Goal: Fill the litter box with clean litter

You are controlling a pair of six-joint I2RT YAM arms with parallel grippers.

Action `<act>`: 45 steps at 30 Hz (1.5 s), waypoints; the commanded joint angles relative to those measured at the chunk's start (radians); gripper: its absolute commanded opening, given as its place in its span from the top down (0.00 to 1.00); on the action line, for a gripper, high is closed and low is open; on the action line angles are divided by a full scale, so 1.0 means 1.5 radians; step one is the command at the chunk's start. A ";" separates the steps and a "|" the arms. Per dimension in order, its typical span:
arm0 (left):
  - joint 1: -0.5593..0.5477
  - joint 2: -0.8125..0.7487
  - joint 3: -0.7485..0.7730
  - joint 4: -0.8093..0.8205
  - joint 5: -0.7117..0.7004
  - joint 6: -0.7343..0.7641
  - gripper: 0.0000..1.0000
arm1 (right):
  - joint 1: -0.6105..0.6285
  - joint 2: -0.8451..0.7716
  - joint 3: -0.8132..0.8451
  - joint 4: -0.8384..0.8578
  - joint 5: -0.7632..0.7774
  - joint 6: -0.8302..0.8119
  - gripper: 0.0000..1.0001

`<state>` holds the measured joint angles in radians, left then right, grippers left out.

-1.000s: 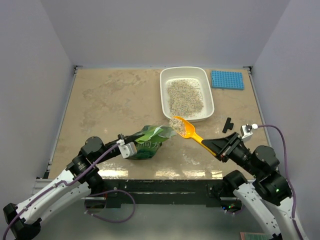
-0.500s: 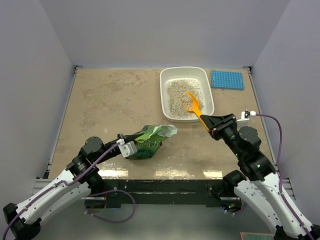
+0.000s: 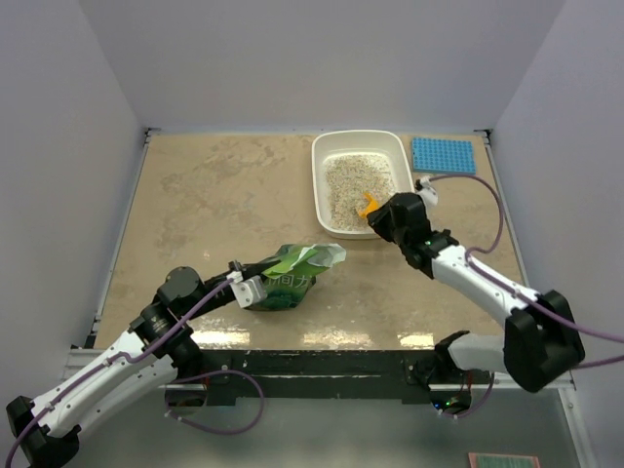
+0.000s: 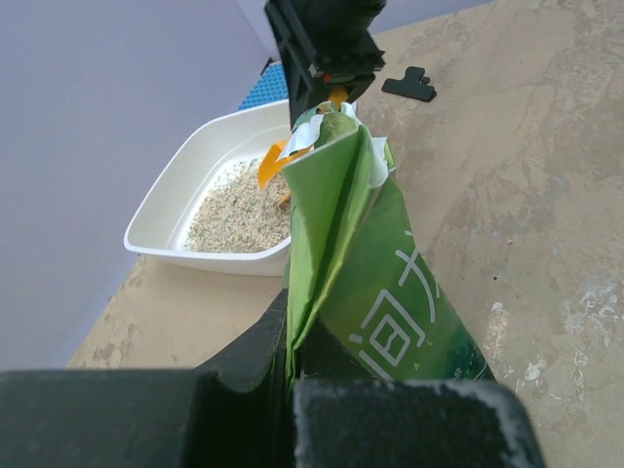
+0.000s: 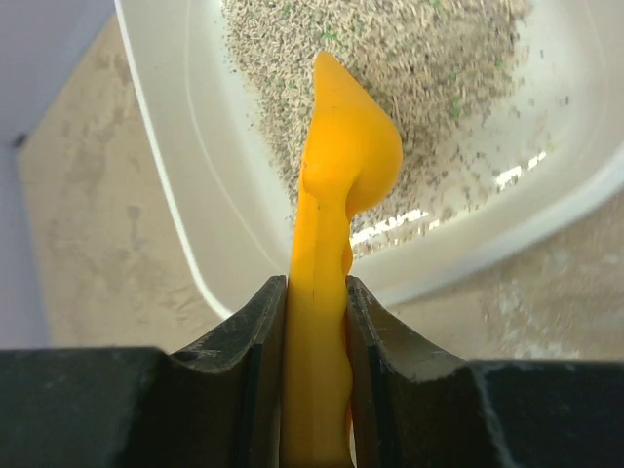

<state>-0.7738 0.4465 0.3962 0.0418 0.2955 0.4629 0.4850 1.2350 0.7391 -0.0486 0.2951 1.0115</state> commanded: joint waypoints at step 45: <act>-0.002 -0.031 0.015 0.084 0.034 0.005 1.00 | 0.052 -0.170 0.546 -0.726 -0.438 -0.442 1.00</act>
<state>-0.7738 0.4332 0.3950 0.0319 0.3202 0.4637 0.5629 1.0130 1.5108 -1.0512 -0.2096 0.3218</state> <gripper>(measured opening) 0.015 0.295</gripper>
